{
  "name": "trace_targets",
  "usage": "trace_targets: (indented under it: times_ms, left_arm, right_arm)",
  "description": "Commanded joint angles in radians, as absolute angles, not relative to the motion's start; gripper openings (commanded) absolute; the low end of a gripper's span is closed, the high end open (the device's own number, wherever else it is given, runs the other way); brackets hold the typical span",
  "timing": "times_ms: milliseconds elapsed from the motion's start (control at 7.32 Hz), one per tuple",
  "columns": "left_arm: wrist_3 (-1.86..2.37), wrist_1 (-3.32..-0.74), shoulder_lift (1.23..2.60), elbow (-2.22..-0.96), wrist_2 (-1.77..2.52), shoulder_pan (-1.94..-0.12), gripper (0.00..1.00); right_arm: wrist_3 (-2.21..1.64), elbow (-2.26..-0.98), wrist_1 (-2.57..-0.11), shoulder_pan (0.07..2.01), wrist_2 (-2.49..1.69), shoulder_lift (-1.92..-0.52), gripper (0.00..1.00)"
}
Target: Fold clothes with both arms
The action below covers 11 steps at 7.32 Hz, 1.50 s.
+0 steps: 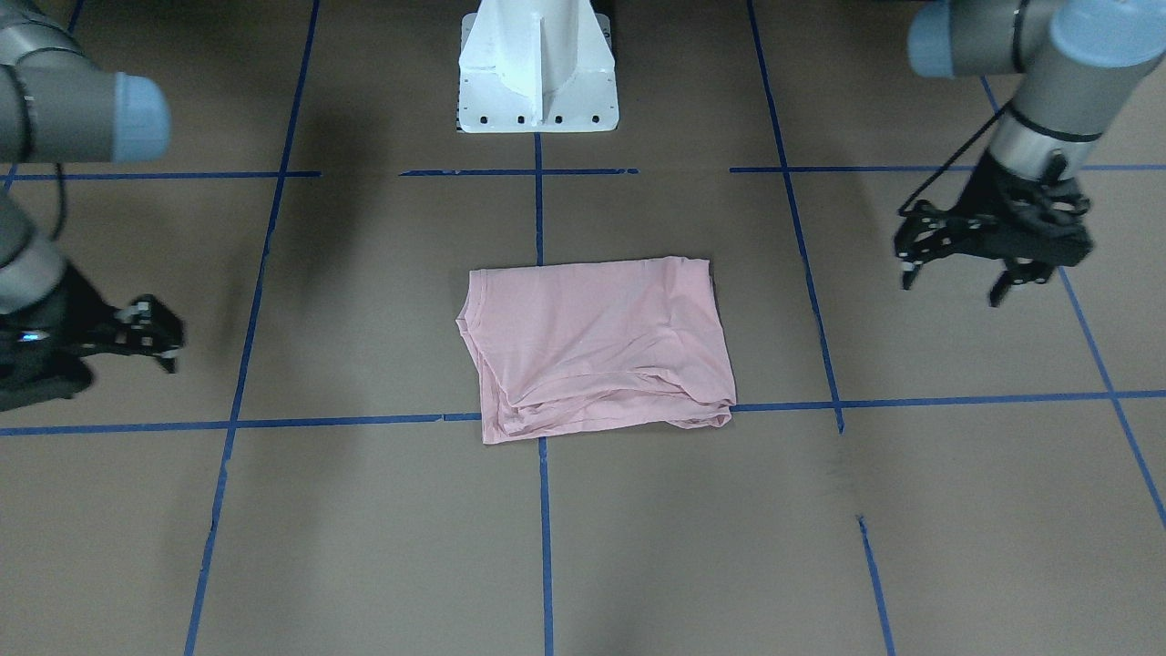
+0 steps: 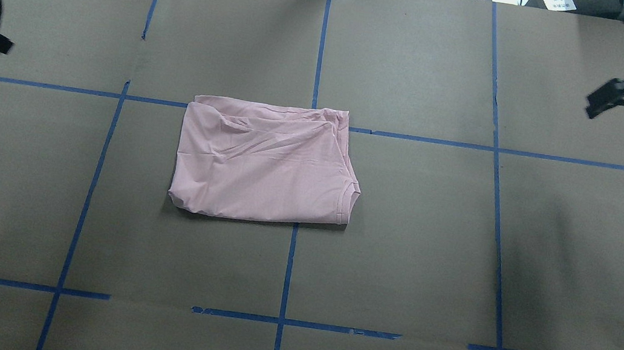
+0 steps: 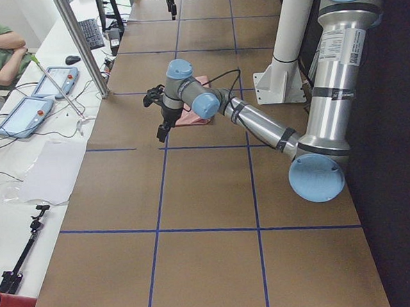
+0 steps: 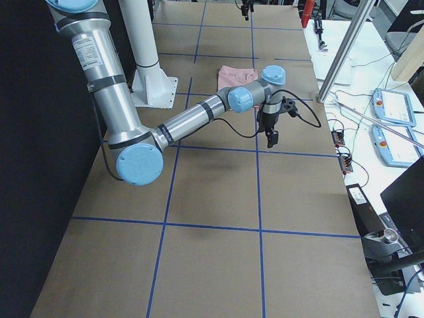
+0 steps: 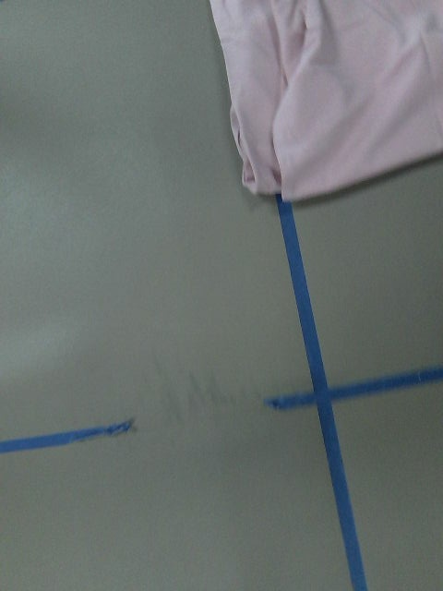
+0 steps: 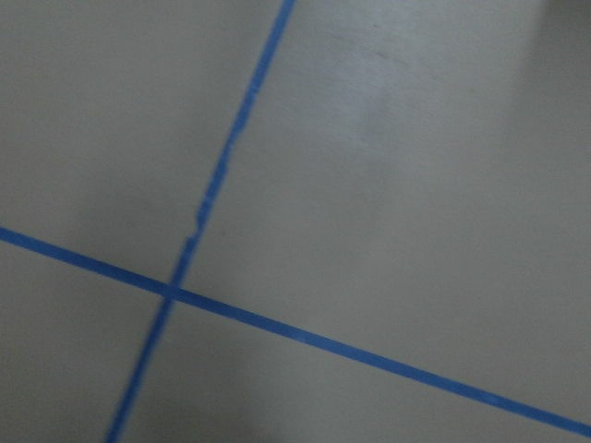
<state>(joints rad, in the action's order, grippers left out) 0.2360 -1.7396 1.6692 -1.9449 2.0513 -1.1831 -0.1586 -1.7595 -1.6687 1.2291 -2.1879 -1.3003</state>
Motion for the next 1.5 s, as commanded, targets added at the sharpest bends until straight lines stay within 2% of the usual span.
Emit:
trace_targets:
  times_ms: [0, 137, 410, 546, 819, 1366]
  left_arm:
    - [-0.129, -1.746, 1.605, -1.838, 2.187, -1.459, 1.0]
    - [-0.13, -1.765, 1.538, -1.835, 2.235, -1.477, 1.0]
    - [-0.112, -1.805, 1.528, -1.696, 2.232, -1.515, 1.0]
    - [-0.117, -1.86, 1.522, -1.671, 2.238, -1.579, 1.0]
    - [-0.114, -1.861, 1.447, -1.664, 2.41, -1.614, 1.0]
    - [-0.117, -1.871, 1.355, -1.663, 2.419, -1.615, 1.0]
  right_arm:
    - [-0.003, -1.767, -1.671, 1.414, -2.256, -1.53, 1.0]
    - [-0.006, -1.76, -1.664, 1.443, -2.261, -1.598, 1.0]
    - [-0.002, -1.756, -1.654, 1.485, -2.257, -1.7, 1.0]
    - [-0.002, -1.756, -1.638, 1.512, -2.288, -1.721, 1.0]
    - [0.005, -1.756, -1.637, 1.546, -2.293, -1.738, 1.0]
    - [0.001, -1.761, -1.635, 1.555, -2.286, -1.75, 1.0]
